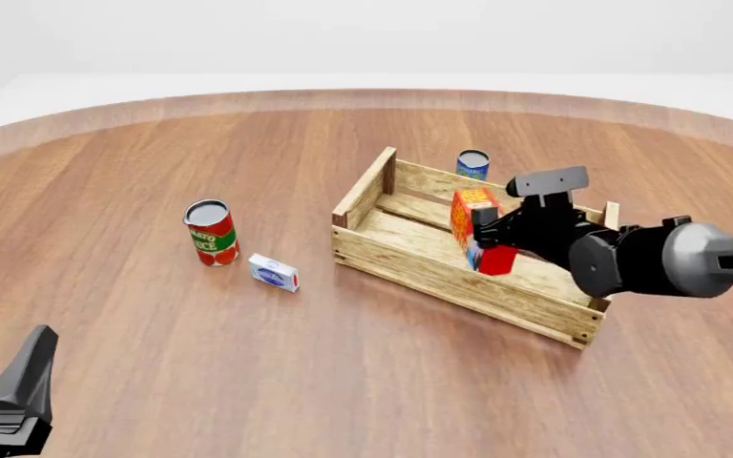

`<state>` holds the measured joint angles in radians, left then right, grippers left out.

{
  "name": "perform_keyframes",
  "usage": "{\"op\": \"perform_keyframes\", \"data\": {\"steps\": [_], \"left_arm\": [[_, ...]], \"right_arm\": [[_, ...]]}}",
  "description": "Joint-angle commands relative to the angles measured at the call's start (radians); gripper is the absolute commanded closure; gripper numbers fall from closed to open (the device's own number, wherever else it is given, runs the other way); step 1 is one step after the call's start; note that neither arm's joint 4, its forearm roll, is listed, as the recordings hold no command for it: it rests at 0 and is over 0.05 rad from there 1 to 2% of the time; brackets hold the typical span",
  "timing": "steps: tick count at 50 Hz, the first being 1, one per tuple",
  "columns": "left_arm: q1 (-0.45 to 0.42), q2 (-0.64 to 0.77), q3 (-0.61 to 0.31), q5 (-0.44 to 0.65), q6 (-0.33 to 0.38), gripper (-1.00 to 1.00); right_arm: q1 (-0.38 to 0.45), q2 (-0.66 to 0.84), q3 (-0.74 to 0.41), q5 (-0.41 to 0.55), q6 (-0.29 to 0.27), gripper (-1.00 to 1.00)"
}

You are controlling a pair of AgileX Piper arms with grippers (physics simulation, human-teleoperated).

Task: Pick up the butter and put it in the tray.

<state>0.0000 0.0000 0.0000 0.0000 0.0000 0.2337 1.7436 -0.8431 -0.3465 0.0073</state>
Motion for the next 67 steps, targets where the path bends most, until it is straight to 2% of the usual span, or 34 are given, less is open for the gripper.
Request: {"op": "perform_keyframes", "data": {"steps": [1,67], "left_arm": [[0.000,0.000,0.000,0.000,0.000,-1.00],[0.000,0.000,0.000,0.000,0.000,-1.00]], "right_arm": [[-0.001,-0.043,0.019,0.015,-0.008,-1.00],[-0.015,-0.348,0.245,0.028,-0.006,-1.00]]}}
